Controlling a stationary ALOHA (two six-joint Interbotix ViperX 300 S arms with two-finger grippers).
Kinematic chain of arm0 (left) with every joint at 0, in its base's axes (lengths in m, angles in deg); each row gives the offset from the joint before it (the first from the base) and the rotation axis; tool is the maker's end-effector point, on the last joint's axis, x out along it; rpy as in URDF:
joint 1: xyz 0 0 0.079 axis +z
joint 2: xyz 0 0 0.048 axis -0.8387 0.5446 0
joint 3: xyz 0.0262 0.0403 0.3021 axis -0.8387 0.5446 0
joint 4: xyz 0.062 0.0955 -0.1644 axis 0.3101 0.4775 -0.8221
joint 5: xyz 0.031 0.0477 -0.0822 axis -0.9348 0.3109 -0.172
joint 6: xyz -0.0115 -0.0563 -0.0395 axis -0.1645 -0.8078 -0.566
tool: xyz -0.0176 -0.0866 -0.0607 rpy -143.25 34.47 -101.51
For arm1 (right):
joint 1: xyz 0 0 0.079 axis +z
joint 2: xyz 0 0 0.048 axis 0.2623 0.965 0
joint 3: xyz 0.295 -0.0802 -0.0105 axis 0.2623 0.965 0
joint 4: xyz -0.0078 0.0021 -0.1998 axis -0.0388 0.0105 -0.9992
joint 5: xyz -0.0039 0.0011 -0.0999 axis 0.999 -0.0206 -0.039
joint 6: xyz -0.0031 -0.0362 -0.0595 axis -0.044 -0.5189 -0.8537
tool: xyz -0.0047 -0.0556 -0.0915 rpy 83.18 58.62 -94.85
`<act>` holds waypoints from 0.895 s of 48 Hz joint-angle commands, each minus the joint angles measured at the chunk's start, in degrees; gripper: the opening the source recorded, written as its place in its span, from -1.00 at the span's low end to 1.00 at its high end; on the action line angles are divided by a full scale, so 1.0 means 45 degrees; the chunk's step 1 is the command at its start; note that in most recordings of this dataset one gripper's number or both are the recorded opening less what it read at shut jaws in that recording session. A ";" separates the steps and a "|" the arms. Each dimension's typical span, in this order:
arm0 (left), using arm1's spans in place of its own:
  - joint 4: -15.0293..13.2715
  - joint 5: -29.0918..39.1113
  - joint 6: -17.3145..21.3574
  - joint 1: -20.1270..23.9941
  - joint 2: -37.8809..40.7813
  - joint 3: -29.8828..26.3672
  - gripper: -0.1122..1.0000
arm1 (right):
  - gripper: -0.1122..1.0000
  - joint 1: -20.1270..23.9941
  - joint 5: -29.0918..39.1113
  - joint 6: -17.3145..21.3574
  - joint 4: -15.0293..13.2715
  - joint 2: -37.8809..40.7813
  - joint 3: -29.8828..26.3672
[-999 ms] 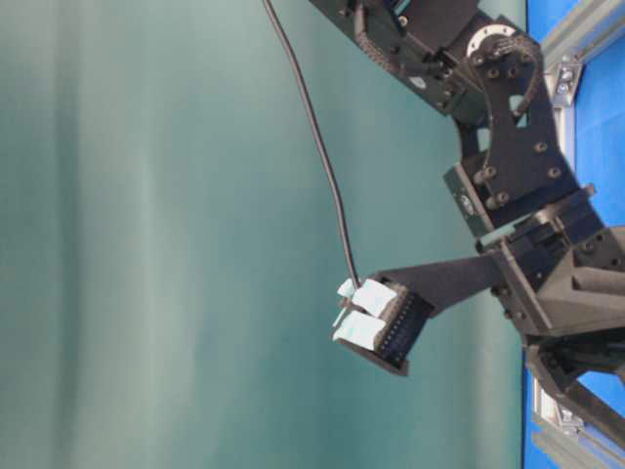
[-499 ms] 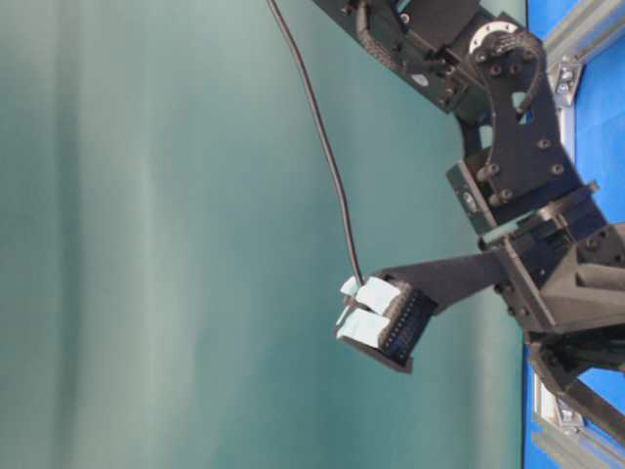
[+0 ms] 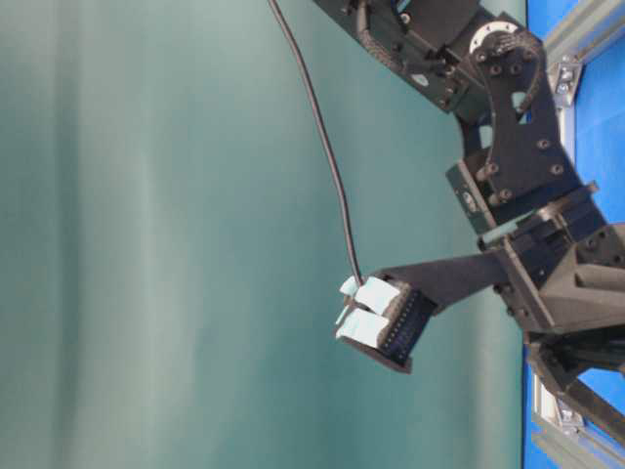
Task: Insert the wire through the string loop located on the left side.
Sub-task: 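Open the right gripper and pull the cable leftward with the left gripper, then open the left gripper, releasing the plug left of the loop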
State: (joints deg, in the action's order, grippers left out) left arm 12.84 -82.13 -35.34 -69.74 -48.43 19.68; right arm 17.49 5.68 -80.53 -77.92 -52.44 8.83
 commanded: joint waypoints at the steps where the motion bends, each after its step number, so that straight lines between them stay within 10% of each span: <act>1: 0.0039 0.0000 0.0020 -0.0059 0.0059 -0.0137 -0.66 | 0.82 -0.0020 -0.0078 0.0000 0.0039 -0.0625 -0.0078; 24: 0.0039 0.0020 -0.0352 -0.0039 0.0234 0.0078 -0.64 | 0.82 0.0000 -0.0176 0.0000 0.0039 -0.0625 -0.0098; 36: 0.0059 0.0020 -0.0957 0.0137 0.0215 0.0234 0.55 | 0.82 0.0000 -0.0156 0.0000 0.0039 -0.0703 -0.0137; 43: 0.0059 0.0020 -0.0957 0.0137 0.0117 0.0254 0.49 | 0.82 0.0000 -0.0117 0.0000 0.0039 -0.0859 -0.0059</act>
State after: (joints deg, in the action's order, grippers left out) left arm 12.93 -81.60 -39.65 -69.39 -47.99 21.44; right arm 17.49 5.50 -80.53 -77.92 -52.80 8.92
